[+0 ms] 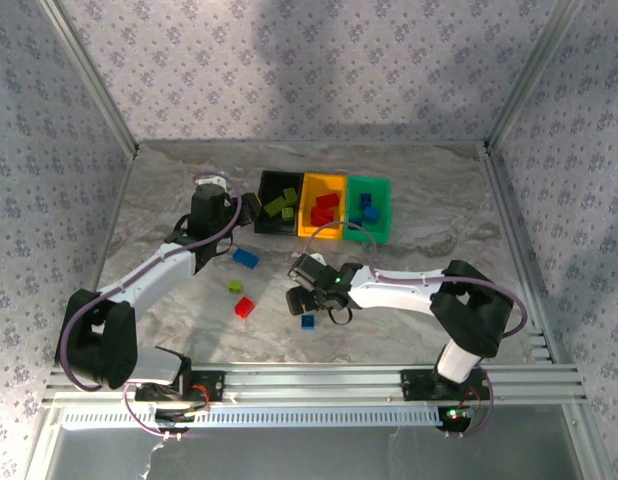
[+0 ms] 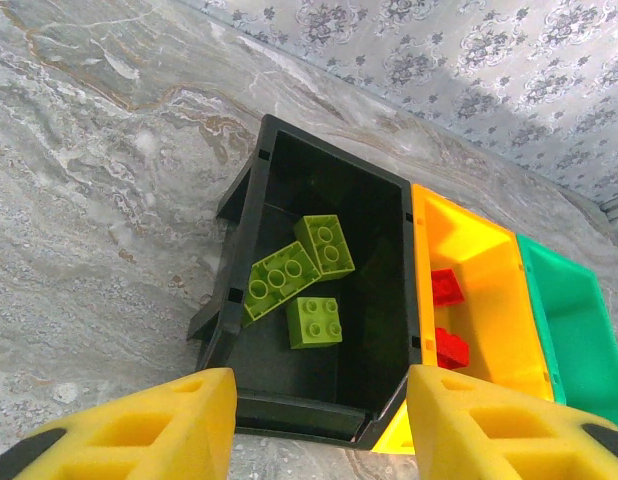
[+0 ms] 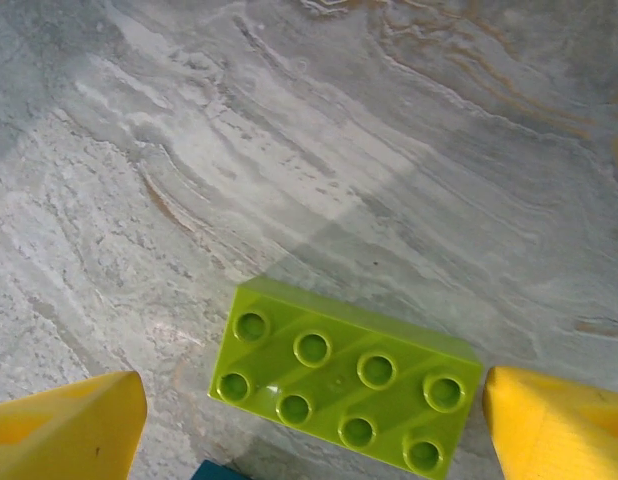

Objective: Sort the legos into containers by color
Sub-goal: Move the lego to the bottom-center of the table, then pick up the lego from the bottom-center of the table, then place the lego in the container.

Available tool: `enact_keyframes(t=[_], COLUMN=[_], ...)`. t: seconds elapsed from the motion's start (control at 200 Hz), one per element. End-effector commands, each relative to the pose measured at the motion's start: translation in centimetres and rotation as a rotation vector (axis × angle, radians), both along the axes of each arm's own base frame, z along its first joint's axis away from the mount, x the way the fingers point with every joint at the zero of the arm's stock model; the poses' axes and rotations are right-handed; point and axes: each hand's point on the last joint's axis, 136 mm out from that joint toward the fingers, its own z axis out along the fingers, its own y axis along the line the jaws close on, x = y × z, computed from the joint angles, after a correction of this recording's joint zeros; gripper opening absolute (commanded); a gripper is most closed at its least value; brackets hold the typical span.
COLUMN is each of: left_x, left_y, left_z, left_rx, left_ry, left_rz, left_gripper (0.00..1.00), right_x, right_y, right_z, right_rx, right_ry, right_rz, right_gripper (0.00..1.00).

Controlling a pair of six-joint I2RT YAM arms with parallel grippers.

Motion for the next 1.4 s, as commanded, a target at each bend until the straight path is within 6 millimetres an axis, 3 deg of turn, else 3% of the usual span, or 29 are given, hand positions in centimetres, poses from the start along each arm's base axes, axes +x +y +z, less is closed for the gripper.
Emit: enact_keyframes(t=[0.0,0.195,0.3,0.405,0.61,0.79,0.81,0.89,1.05,1.399], left_x=[0.3,0.2,0.2,0.3,0.2,0.0,0.0,-0.2,-0.6,-1.4], left_y=[-0.7,-0.4,-0.3,-0.3,-0.3,-0.1,-0.1,0.2,1.0,2.9], left_z=[3.2,3.1,3.0,3.1,3.1,3.3,3.3,3.6,3.6,4.5], left_rx=[-0.022,-0.01,-0.015,-0.01,-0.01,-0.007,-0.007,0.008,0.009,-0.003], left_ry=[-0.072,-0.075,-0.076,-0.077,-0.077,-0.078,-0.078,-0.074,-0.071,-0.074], left_rz=[-0.022,-0.011,-0.009,-0.011,-0.007,-0.006,-0.005,0.001,0.022,0.056], left_gripper=[0.48,0.48,0.48,0.48,0.48,0.48,0.48,0.48,0.48,0.48], right_x=[0.1,0.1,-0.1,-0.1,1.3,5.3,6.2,8.5,13.0,22.3], right_y=[0.3,-1.4,-1.5,-1.2,-0.2,1.7,2.6,3.5,4.5,7.1], right_z=[-0.7,-2.5,-2.8,-2.4,-0.2,3.2,4.6,6.2,7.0,10.8], right_rx=[-0.039,-0.147,-0.168,-0.169,-0.148,-0.094,-0.061,-0.04,-0.02,0.069], right_ry=[0.006,0.006,0.002,-0.023,-0.091,-0.17,-0.196,-0.227,-0.23,-0.273], right_rz=[-0.004,-0.037,-0.029,-0.016,0.003,0.05,0.05,0.058,0.071,0.073], right_gripper=[0.89,0.83,0.69,0.58,0.57,0.57,0.57,0.57,0.59,0.62])
